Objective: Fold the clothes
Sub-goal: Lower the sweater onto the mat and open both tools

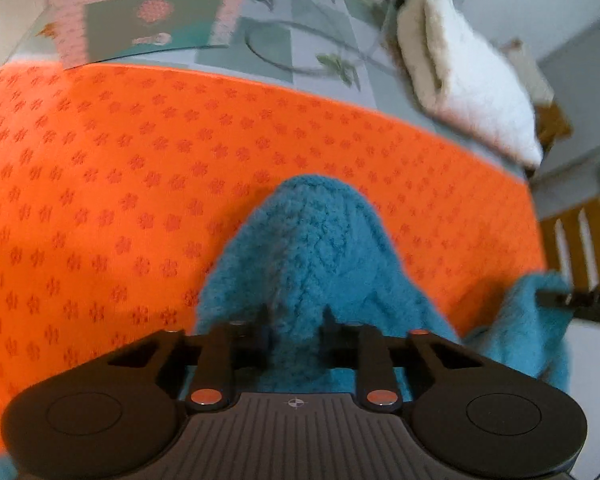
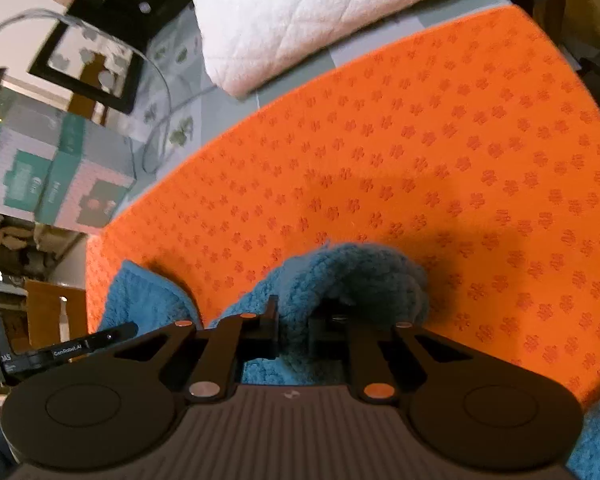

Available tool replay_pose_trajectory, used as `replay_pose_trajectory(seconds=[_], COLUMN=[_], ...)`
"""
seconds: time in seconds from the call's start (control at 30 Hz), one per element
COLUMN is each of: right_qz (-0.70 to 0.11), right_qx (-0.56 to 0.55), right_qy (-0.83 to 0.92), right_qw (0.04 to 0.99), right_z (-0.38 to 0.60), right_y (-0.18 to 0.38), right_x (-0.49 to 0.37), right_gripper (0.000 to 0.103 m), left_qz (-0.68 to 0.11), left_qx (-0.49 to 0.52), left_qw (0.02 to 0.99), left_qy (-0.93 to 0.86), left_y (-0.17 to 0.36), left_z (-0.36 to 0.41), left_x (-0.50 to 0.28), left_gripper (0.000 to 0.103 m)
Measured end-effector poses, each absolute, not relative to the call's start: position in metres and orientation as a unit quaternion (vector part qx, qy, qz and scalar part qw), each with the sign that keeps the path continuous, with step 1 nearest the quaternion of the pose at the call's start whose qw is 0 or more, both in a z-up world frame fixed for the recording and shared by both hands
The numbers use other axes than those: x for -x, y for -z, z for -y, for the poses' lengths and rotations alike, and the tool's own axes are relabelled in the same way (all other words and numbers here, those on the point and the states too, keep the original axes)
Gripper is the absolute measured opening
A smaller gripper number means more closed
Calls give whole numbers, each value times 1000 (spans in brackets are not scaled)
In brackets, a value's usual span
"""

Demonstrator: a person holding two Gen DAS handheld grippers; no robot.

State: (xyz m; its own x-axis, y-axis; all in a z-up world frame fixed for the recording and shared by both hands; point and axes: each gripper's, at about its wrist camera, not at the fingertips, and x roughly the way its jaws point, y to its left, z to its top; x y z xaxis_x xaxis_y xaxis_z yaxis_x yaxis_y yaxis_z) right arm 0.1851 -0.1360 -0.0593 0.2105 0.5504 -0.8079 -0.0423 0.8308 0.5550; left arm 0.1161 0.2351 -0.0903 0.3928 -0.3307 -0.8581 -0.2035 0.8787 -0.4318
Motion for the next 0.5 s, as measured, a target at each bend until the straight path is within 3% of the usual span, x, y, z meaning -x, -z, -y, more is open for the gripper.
replay_pose_trajectory(seconds=[0.2, 0.37, 0.5], right_qz=[-541, -437, -391], right_qx=[-208, -144, -99], right_qy=[-194, -205, -203], right_qw=[792, 864, 892], right_z=[170, 178, 176], right_y=[16, -57, -89], right_x=[-167, -167, -192], right_gripper=[11, 11, 11], left_qz=[-460, -373, -356], left_qx=[287, 281, 283], left_qw=[840, 884, 891], left_qy=[0, 12, 11], left_y=[35, -28, -47], left_z=[-256, -263, -267], left_x=[-98, -104, -126], left_gripper=[18, 18, 19])
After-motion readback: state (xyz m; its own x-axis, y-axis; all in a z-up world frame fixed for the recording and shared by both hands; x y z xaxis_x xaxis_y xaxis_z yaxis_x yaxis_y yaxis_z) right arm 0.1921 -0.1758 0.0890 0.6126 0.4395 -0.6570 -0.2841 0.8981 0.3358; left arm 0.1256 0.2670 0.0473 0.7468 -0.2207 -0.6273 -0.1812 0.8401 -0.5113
